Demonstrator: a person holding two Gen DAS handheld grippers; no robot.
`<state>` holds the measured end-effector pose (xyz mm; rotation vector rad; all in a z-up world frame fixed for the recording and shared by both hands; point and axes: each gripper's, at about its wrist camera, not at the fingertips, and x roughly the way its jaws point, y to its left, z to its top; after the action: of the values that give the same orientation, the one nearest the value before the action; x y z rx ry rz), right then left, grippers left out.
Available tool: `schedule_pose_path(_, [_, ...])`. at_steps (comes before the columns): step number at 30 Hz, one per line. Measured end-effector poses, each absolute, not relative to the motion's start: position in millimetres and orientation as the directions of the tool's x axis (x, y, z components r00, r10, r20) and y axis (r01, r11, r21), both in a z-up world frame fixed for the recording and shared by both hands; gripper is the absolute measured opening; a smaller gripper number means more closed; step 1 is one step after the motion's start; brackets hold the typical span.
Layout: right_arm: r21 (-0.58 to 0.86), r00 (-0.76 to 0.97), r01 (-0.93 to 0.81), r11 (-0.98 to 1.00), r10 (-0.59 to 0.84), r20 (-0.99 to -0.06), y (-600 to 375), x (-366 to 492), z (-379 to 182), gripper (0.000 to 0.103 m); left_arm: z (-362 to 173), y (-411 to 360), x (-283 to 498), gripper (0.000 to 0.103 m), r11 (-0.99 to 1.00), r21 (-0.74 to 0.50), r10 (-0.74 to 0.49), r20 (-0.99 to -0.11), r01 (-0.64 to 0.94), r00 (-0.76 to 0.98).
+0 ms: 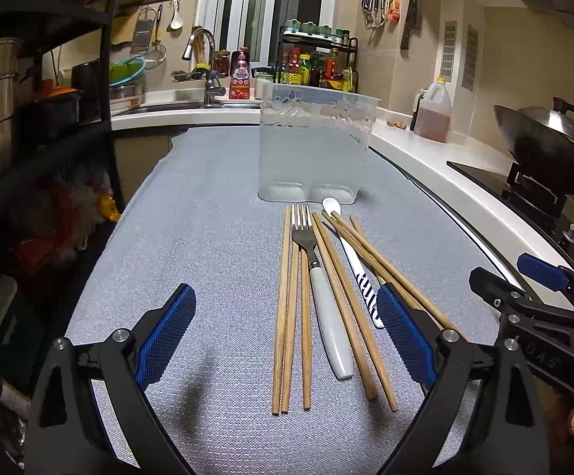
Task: Organize utensils
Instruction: 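Move both tools toward the loose wooden chopsticks on the mat, then close the left tool on one chopstick while the right tool grasps another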
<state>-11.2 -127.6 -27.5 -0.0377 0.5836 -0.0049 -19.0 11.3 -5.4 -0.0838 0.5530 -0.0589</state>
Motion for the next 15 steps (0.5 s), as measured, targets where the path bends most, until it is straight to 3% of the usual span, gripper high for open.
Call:
schedule_pose_path(9, [-0.039,0.834,-0.010,0.999,-0.013,-0.551,-127.0,-11.1,-27.4,0.068,-4.8,8.0,-18.9,0.083,0.994,-0.098,-0.084,-0.524,0.037,0.848])
schedule_pose_path(13, [-0.043,0.838,-0.001,0.999,-0.022,-0.546,-127.0,-11.2,-27.9,0.058,-5.6,6.6,-17.9,0.078,0.994,-0.100,-0.093,-0.530,0.047,0.843])
schedule_pose_path(15, [-0.036,0.836,0.002,0.999,-0.022,-0.548,-128.5,-10.1,-29.5,0.050,-7.5,7.6,-17.7,0.068,0.993,-0.108,-0.105,-0.538,0.056,0.837])
